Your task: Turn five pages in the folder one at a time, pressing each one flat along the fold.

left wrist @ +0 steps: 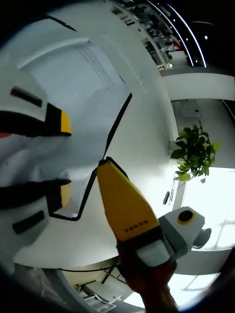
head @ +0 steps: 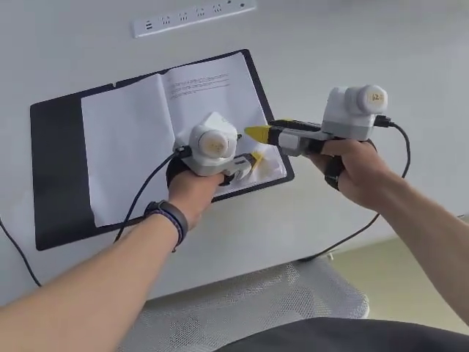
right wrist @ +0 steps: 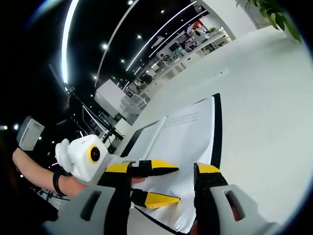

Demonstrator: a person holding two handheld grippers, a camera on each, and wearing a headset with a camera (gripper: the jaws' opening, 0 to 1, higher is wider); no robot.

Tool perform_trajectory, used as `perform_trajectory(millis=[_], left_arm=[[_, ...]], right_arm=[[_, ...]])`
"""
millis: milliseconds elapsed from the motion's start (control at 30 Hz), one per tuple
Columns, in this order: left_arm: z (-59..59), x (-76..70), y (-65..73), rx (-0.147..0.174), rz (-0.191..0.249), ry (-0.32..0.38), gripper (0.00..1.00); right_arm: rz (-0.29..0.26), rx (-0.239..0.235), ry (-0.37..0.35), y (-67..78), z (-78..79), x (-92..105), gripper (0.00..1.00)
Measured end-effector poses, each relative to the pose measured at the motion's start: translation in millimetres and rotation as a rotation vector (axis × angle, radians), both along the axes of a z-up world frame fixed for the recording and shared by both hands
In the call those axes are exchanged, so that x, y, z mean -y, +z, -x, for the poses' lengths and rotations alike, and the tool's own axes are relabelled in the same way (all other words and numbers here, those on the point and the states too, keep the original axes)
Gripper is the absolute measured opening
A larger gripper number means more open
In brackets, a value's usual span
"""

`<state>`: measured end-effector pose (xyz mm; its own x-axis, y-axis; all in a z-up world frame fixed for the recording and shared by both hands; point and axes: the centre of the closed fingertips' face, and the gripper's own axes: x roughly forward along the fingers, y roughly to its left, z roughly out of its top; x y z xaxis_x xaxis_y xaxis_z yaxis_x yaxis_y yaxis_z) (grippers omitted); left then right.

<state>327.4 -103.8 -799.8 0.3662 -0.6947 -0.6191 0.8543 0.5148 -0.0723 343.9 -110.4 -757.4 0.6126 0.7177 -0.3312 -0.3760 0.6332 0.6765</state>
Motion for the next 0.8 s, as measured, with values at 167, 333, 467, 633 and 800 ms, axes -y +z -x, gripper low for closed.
perform_trajectory(millis=[167,333,467,633,800], left_arm=[[-0.6,0.1,-0.2,-0.001,0.001,0.003,0.34],[-1.2,0.0,-0.5,-0.001,0.004,0.004,0.34],[-1.6,-0.1,-0.6,-0.002,0.005,0.006,0.34],[-1.5,-0.3,-0.2,-0.006,0.01,0.005,0.34],[-2.0,-0.3,-0.6,-0.008,0.011,0.007,0.34]], right_arm=[[0.022,-0.015,0.009,-7.9,1.2,0.3,0.49],[0.024,-0.023,0.02,-10.7,5.4,-2.9,0.49],[0.018,-0.03,0.014,-11.6,4.0,-2.0,0.47],[-0.011,-0.064,-0.006,-12.3,1.1,1.5,0.36],[0.031,-0.075,0.014,-11.7,3.6,0.2,0.26]])
